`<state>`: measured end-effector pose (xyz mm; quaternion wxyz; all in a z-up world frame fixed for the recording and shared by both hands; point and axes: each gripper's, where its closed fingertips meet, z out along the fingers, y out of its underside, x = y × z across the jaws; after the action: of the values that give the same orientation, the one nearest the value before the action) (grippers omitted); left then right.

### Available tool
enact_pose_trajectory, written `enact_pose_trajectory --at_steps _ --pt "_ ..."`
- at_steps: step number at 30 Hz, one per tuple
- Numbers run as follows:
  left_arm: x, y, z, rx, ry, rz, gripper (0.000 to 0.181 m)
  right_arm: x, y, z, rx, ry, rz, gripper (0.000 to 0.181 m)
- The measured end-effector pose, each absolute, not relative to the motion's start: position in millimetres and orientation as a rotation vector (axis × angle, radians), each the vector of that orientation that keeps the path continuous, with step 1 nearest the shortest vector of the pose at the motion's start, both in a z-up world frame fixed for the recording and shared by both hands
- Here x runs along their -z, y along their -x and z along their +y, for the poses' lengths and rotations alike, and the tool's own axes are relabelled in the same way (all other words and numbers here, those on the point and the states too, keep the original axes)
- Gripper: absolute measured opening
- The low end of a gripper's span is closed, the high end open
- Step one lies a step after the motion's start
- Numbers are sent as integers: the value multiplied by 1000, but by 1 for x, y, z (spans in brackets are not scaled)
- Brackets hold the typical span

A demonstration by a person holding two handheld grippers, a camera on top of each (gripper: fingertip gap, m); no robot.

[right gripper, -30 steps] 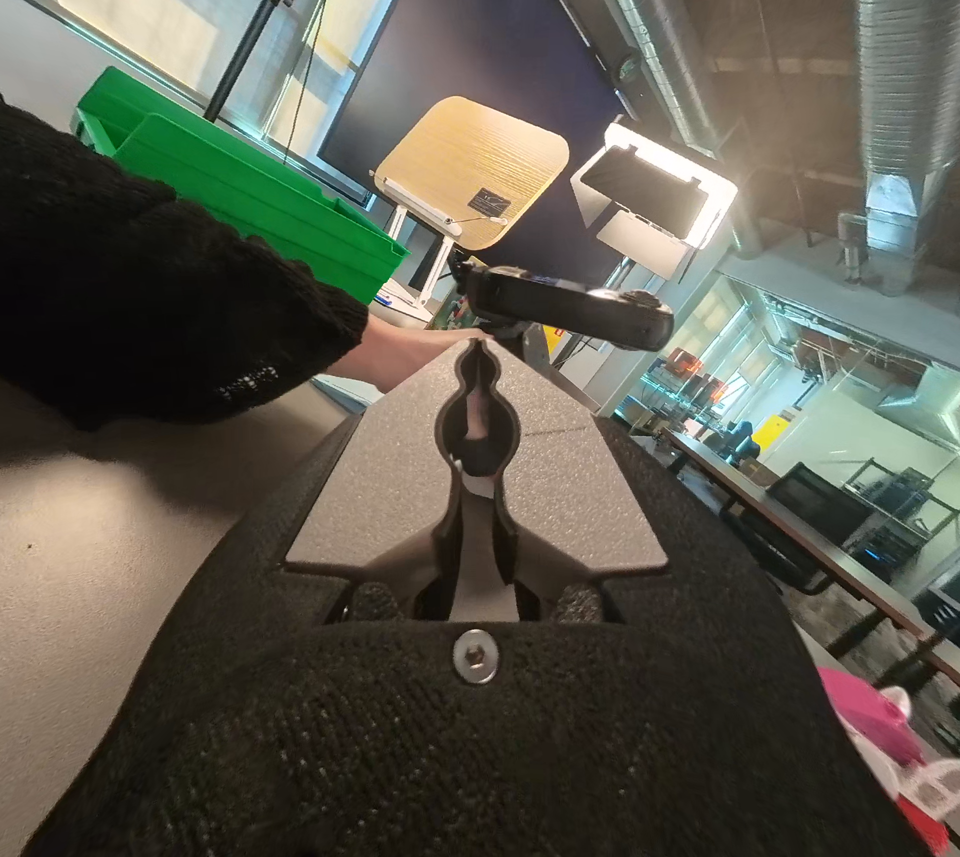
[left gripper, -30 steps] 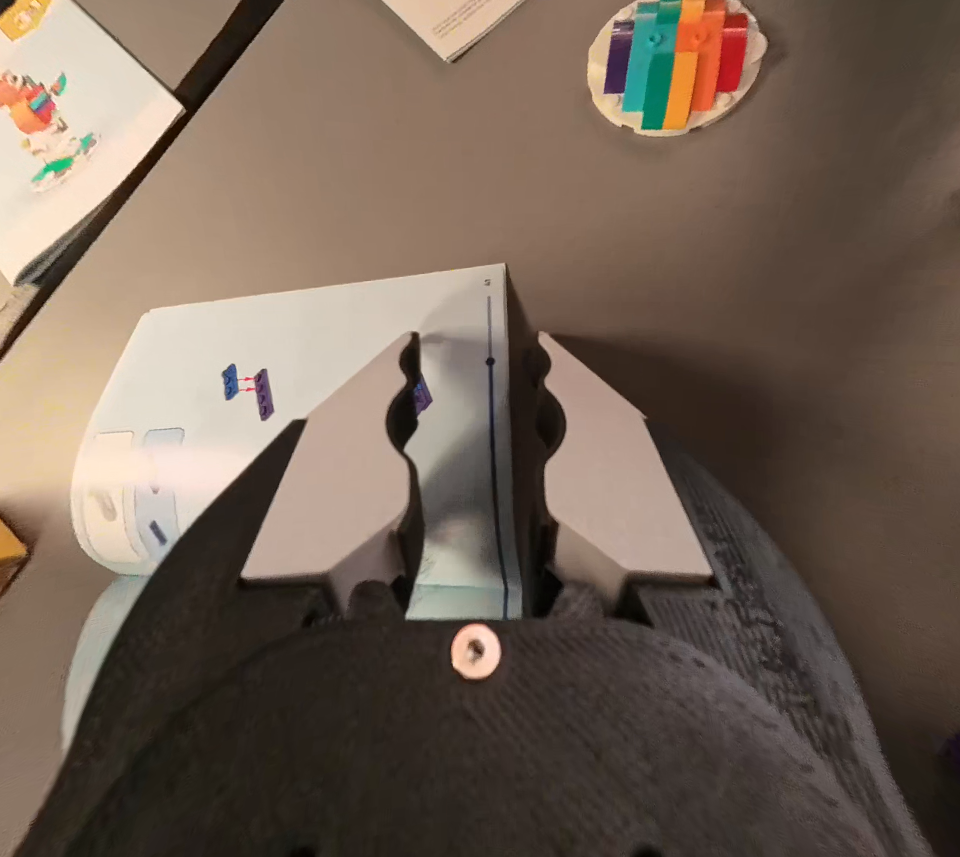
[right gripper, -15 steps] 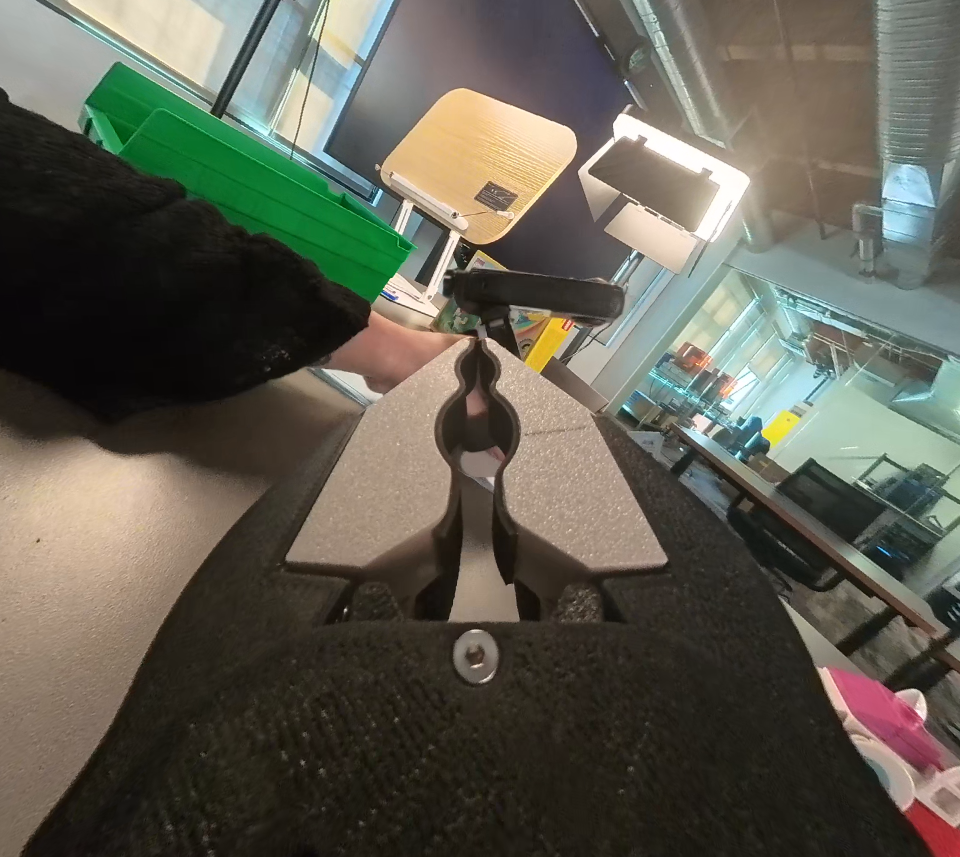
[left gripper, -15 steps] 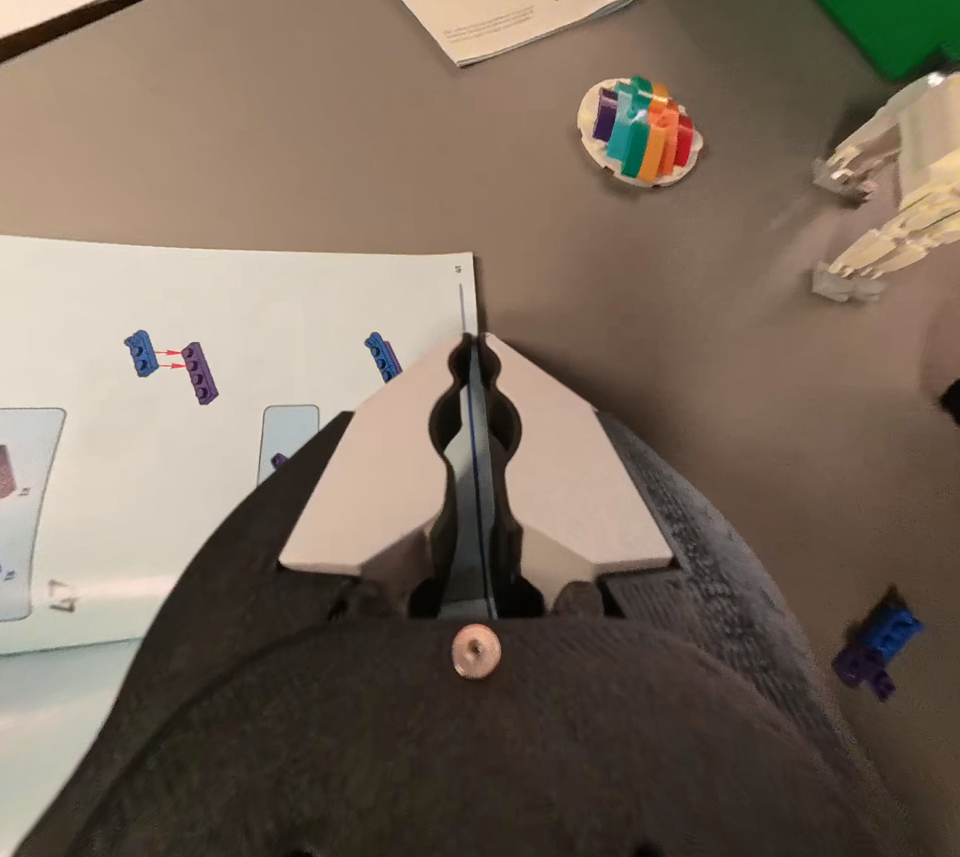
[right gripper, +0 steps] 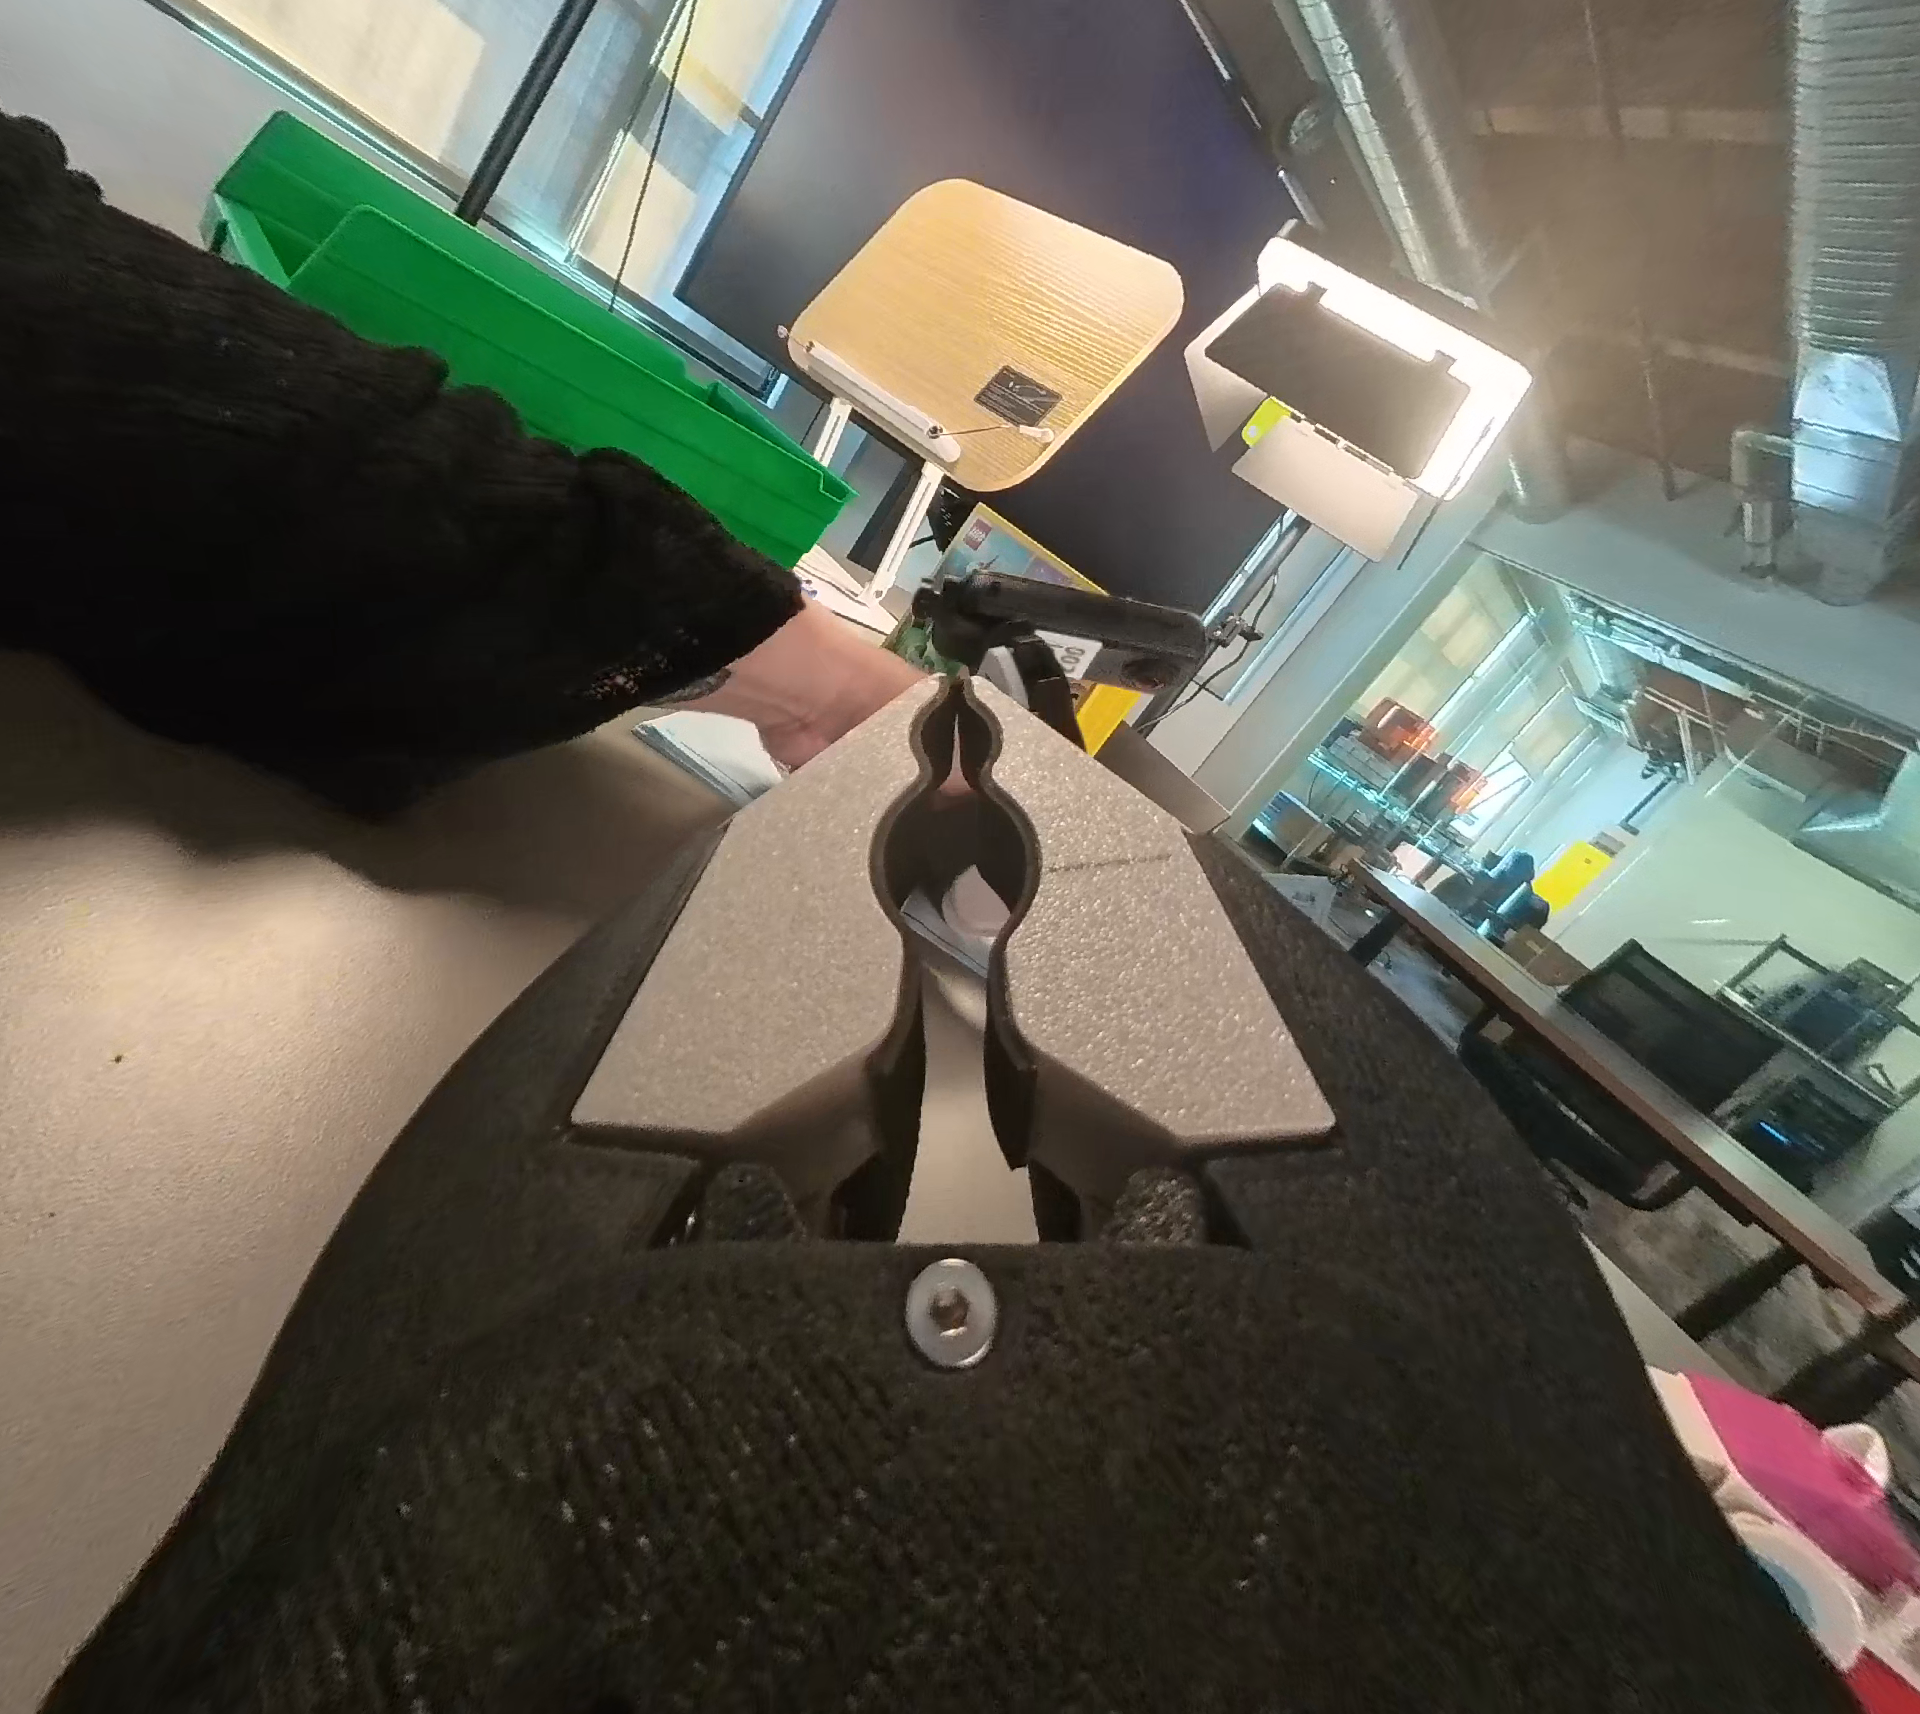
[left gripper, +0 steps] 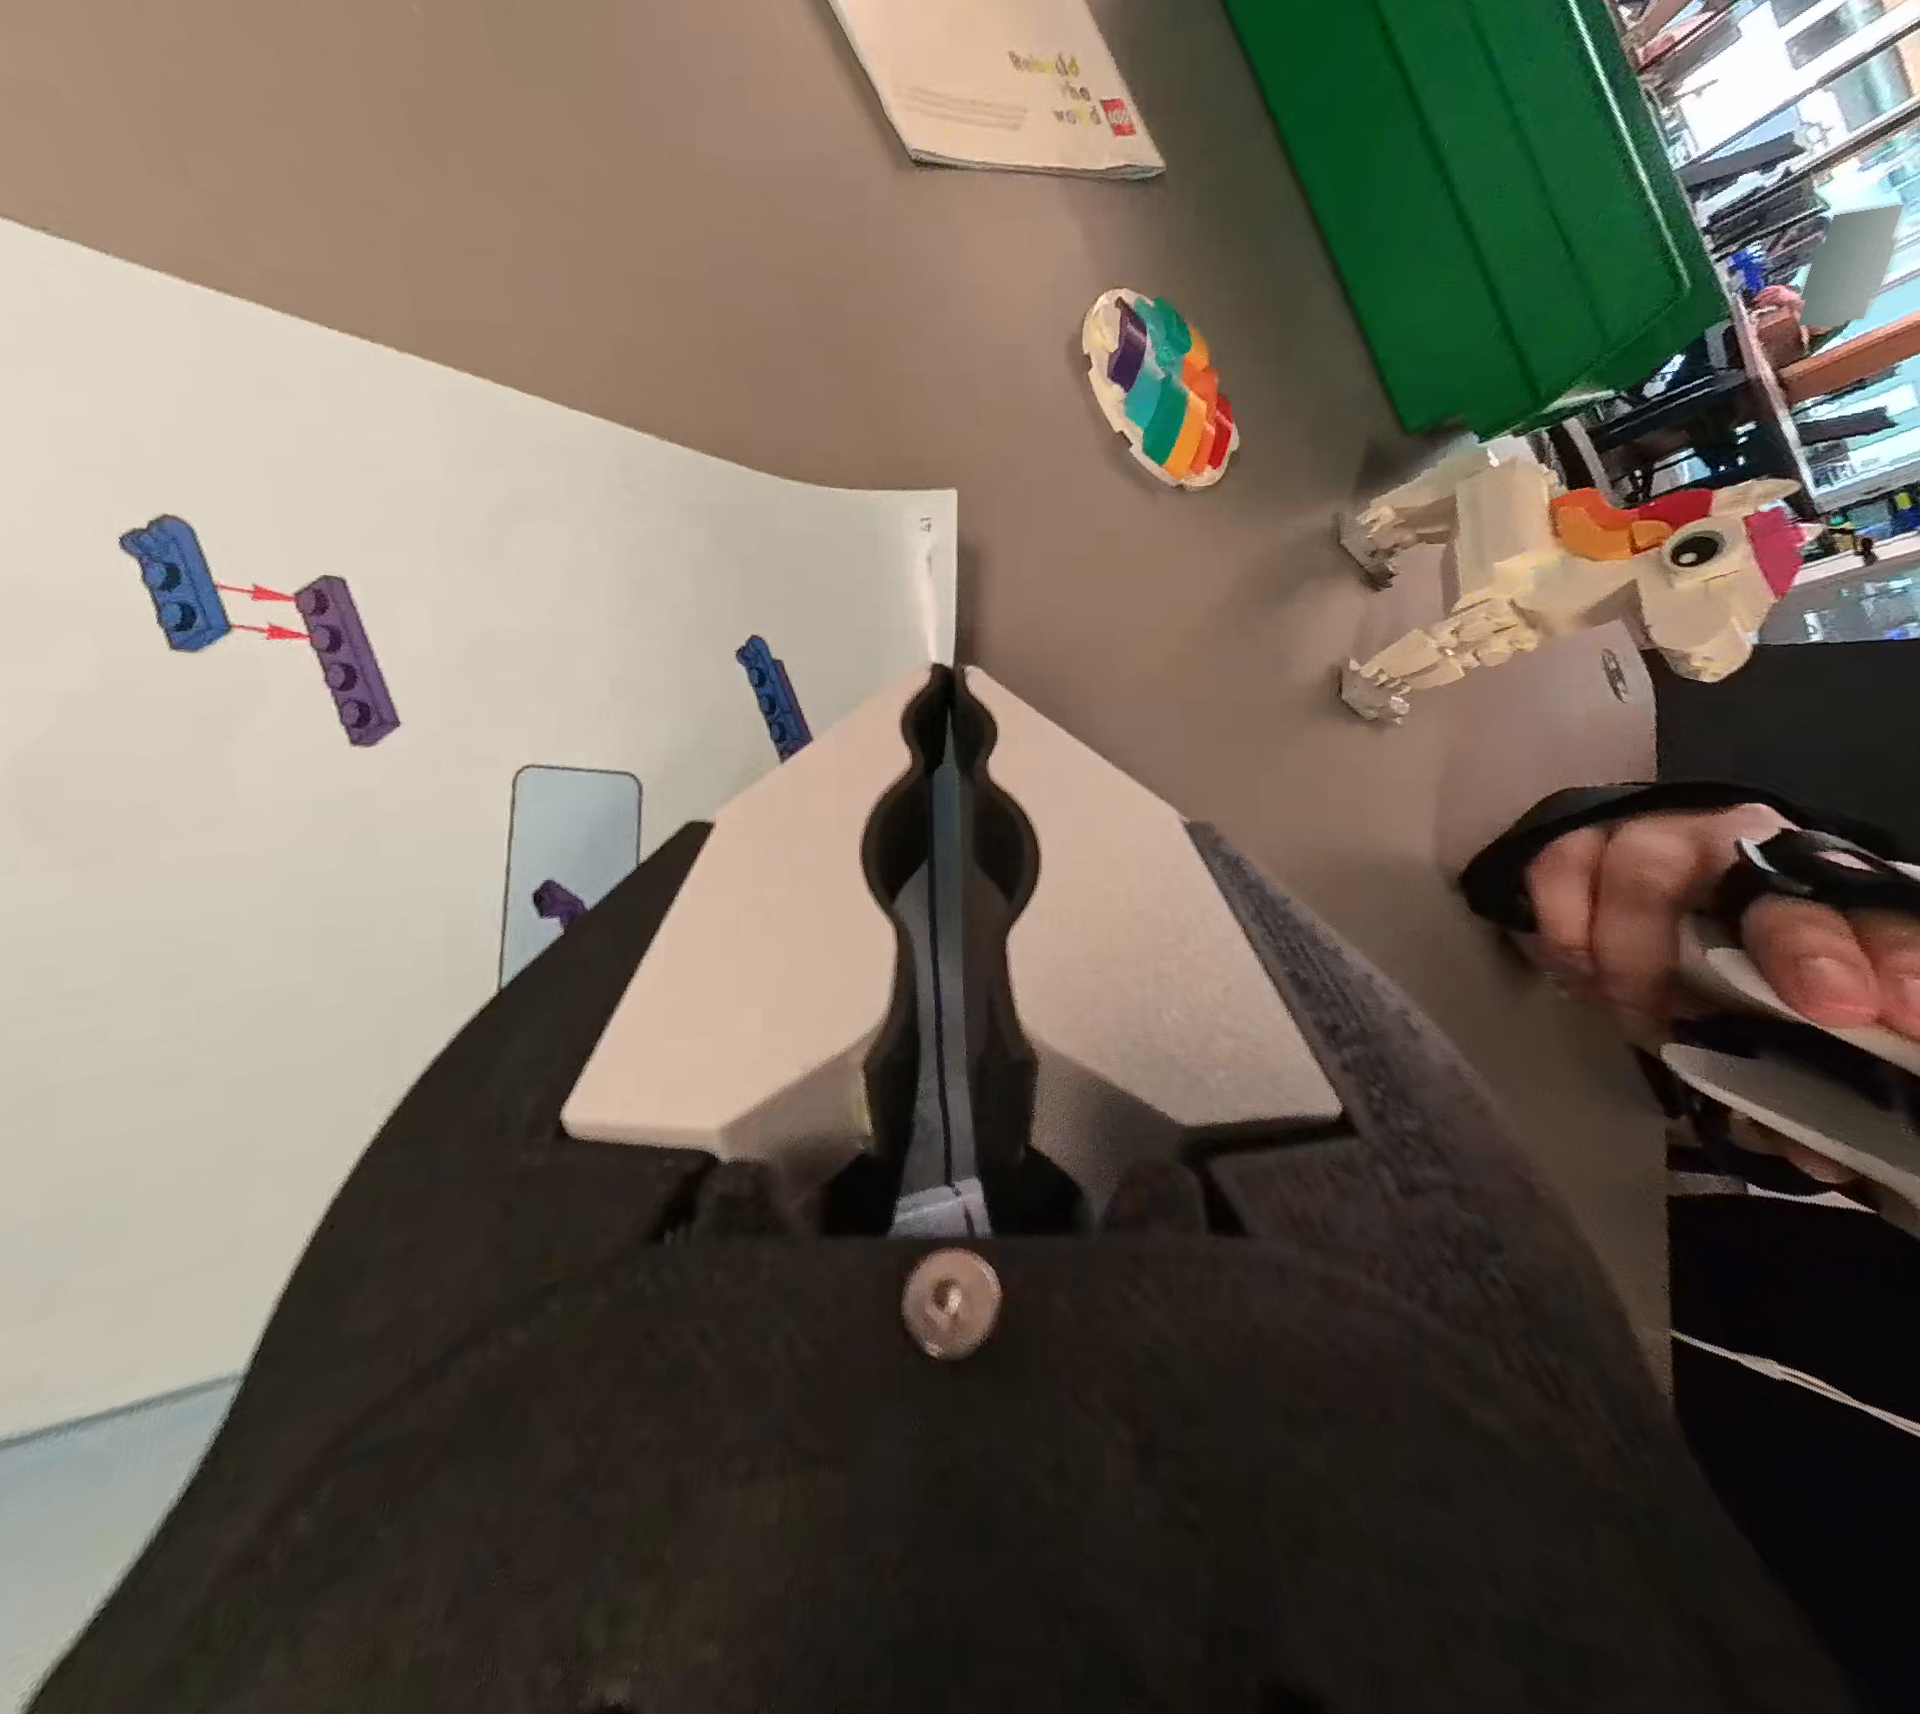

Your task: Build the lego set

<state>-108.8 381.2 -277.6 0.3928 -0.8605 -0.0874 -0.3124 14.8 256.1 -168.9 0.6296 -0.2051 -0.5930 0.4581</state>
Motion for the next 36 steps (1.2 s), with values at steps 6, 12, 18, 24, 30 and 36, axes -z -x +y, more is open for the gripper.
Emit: enact_pose_trajectory --at_steps 6,12,18,24,30,36 --pt "278 108 381 827 2181 -237 0 169 -15 256 -1050 470 -1360 0" --pt "277 108 381 870 2173 -259 0 169 -15 256 -1052 471 -1362 0" --pt "277 108 381 877 2167 -260 0 170 -15 255 -1051 466 -1367 0" --pt "277 108 381 884 2165 -262 0 170 -15 254 -1050 465 -1369 0" --pt "277 108 380 871 2166 -253 0 170 -14 254 -1050 464 -1372 0" --pt "277 108 380 879 2165 -255 0 170 -14 253 -1049 463 -1373 0"
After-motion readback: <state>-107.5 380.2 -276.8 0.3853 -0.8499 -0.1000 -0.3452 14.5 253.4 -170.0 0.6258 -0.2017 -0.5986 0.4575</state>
